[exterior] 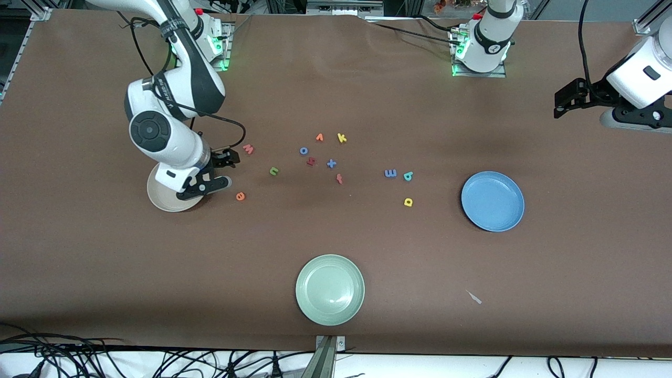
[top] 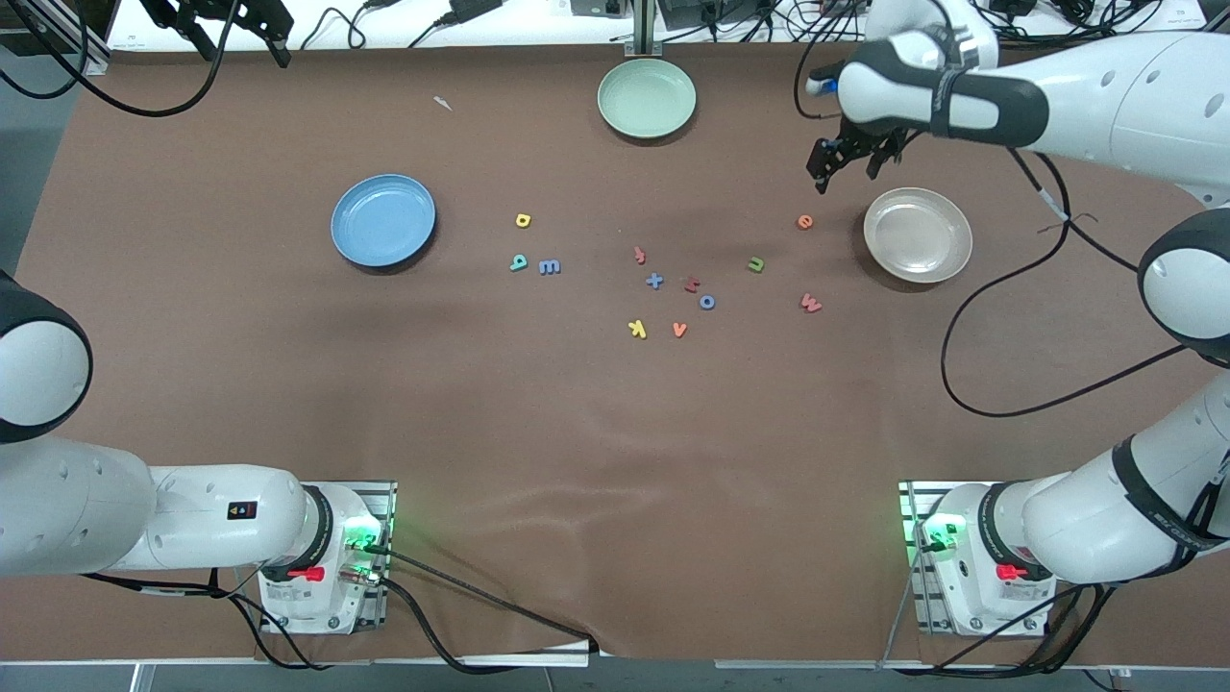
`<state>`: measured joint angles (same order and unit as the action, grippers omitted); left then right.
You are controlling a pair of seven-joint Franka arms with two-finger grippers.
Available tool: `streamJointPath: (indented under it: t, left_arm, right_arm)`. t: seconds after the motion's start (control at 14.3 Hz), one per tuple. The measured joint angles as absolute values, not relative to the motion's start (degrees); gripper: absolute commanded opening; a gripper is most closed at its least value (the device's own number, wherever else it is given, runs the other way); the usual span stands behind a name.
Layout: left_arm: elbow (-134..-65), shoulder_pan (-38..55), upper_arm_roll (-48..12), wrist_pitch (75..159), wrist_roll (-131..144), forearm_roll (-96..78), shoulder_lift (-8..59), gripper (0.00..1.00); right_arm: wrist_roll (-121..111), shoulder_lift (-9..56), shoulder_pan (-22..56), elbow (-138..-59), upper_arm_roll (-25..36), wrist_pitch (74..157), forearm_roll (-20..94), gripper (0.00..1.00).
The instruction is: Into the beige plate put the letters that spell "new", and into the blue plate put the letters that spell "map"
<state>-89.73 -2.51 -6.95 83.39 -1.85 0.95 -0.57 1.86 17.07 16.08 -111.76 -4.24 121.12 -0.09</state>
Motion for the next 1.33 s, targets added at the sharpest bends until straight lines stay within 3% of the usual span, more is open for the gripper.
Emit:
streamJointPath:
  t: [0.42,1.05,1.33]
  left_arm:
    - [-89.7,-2.5,-7.0,83.4,-1.9,1.0,-0.6,1.0]
    - [-89.7,-2.5,-7.0,83.4,-1.9,1.0,-0.5,1.0]
    - [-89.9,-2.0,-9.9,83.0,-1.8,1.0,0.5,1.0]
  right_arm:
    - [-8.0,19.5,17.2,-119.9,-4.2,136.4,-0.2,1.0]
    - [-28.3,25.0,17.1,-118.9,-3.8,143.1,-0.2,1.0]
    - [-34.5,27.1,17.0,-118.3,-3.6,144.9,-0.2,1.0]
